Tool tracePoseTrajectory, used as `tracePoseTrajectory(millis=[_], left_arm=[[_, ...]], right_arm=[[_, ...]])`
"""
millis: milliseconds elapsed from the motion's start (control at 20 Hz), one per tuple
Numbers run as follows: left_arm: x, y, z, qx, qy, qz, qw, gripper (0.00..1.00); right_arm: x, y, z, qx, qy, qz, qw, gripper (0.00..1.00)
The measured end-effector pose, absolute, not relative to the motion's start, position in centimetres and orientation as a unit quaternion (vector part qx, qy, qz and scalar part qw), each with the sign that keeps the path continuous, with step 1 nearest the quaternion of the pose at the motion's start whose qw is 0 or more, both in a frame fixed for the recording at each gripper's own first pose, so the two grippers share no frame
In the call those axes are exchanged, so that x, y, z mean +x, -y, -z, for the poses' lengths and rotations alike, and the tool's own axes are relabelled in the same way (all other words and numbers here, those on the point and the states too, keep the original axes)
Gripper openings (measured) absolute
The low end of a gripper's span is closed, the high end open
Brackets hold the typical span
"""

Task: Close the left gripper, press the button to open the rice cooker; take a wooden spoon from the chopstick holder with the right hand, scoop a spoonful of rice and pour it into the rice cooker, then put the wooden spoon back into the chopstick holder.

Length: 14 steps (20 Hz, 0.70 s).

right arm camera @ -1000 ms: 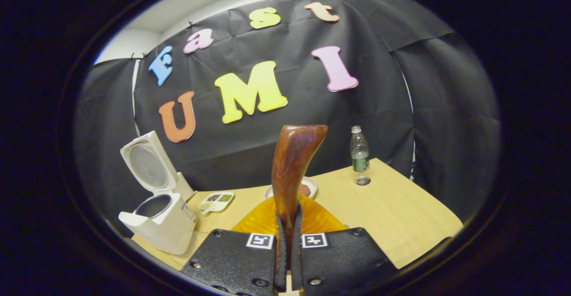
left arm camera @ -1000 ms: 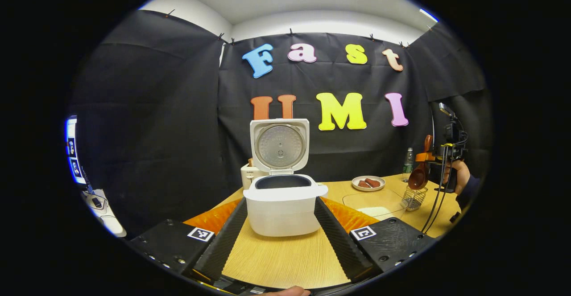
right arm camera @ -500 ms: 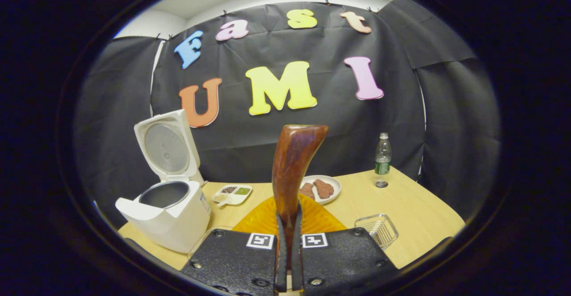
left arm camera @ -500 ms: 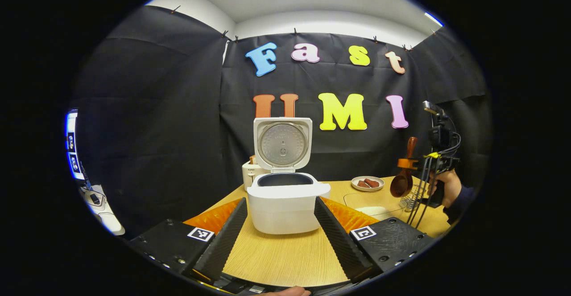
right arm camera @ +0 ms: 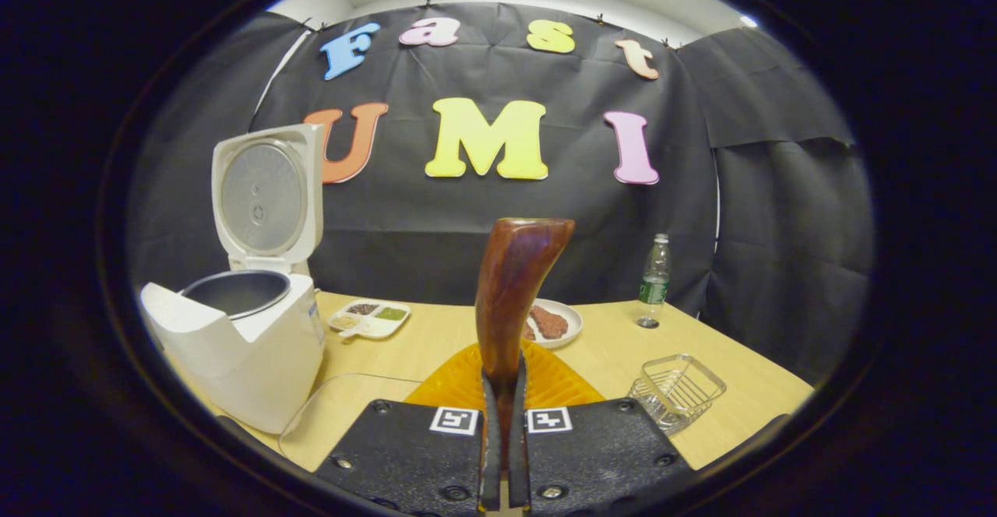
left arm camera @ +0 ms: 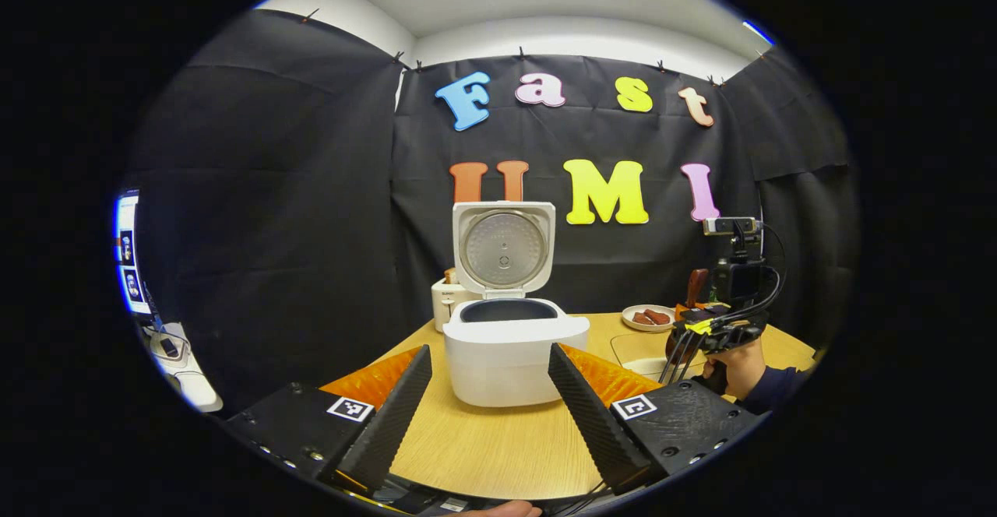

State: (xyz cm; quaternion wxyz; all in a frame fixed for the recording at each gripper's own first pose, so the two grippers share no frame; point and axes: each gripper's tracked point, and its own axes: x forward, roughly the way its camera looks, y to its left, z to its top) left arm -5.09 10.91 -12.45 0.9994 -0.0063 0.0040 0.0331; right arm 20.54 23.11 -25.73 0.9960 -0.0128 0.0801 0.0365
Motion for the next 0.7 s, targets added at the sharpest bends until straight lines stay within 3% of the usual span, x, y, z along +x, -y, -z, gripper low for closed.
tracePoseTrajectory(millis=[150, 700], left_arm=[[-5.2, -10.6, 12.8, -0.016, -0.007, -0.026, 1.000, 0.95], [-4.5, -10.3, 14.1, -0.003, -0.025, -0.027, 0.999, 0.95]], right_arm=[[20.8, -24.9, 29.0, 0.006, -0.126, -0.052, 0.991, 0.10], [17.2, -32.5, 29.3, 0.070, -0.173, -0.218, 0.958, 0.09]])
